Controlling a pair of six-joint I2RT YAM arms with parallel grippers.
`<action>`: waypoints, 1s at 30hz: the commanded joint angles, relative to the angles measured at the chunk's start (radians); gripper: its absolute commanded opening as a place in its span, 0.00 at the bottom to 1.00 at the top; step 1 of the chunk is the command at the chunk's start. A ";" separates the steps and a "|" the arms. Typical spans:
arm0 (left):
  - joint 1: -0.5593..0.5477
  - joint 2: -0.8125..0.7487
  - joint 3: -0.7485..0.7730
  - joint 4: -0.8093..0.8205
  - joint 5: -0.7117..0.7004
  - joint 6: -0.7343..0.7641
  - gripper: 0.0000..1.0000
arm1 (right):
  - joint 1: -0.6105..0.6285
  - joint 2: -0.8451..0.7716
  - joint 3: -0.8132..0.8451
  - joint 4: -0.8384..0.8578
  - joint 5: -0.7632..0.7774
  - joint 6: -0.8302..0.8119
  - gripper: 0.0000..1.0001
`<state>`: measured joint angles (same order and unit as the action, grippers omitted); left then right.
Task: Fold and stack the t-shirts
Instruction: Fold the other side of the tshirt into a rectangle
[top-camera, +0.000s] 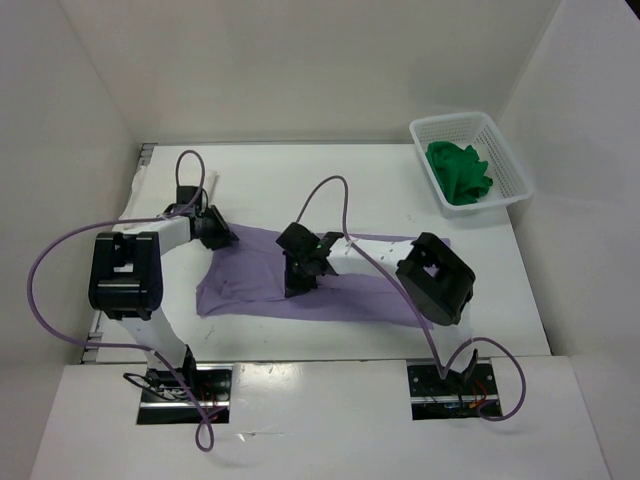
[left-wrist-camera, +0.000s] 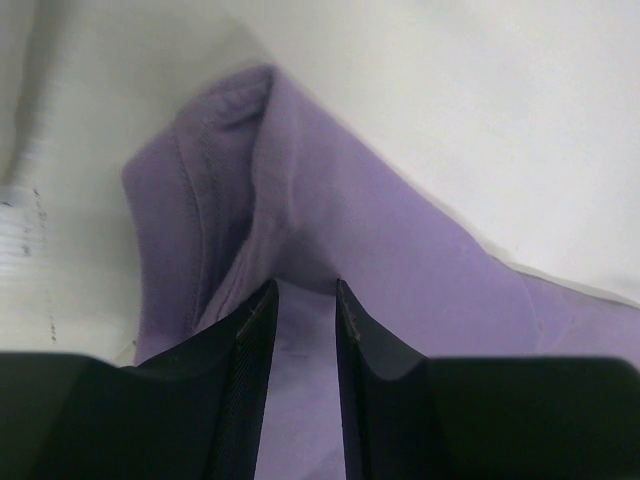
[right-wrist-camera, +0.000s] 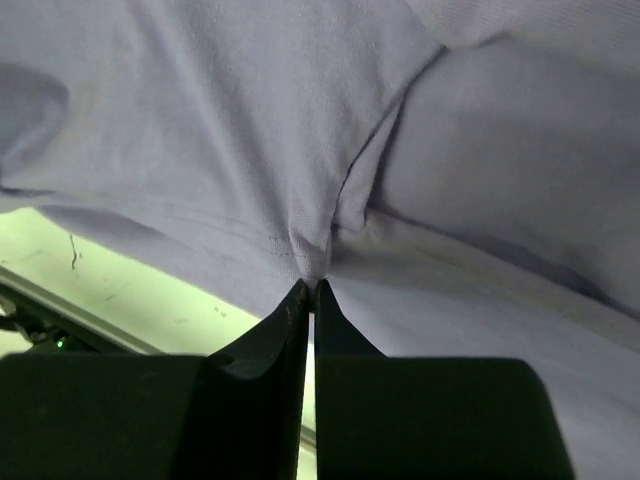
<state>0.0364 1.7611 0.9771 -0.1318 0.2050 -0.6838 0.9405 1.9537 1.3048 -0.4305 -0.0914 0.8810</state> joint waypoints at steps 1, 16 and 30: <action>0.013 0.028 0.038 -0.002 -0.044 0.027 0.37 | -0.018 -0.111 -0.033 -0.030 -0.010 -0.019 0.04; 0.013 -0.096 0.075 -0.060 -0.046 0.038 0.37 | -0.057 -0.130 -0.064 -0.059 -0.074 -0.100 0.39; -0.039 -0.603 -0.222 -0.319 0.068 -0.014 0.37 | -0.117 -0.052 0.120 -0.025 -0.151 -0.169 0.00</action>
<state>0.0105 1.1419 0.8196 -0.3725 0.2012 -0.6647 0.8204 1.8721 1.3811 -0.4896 -0.2115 0.7345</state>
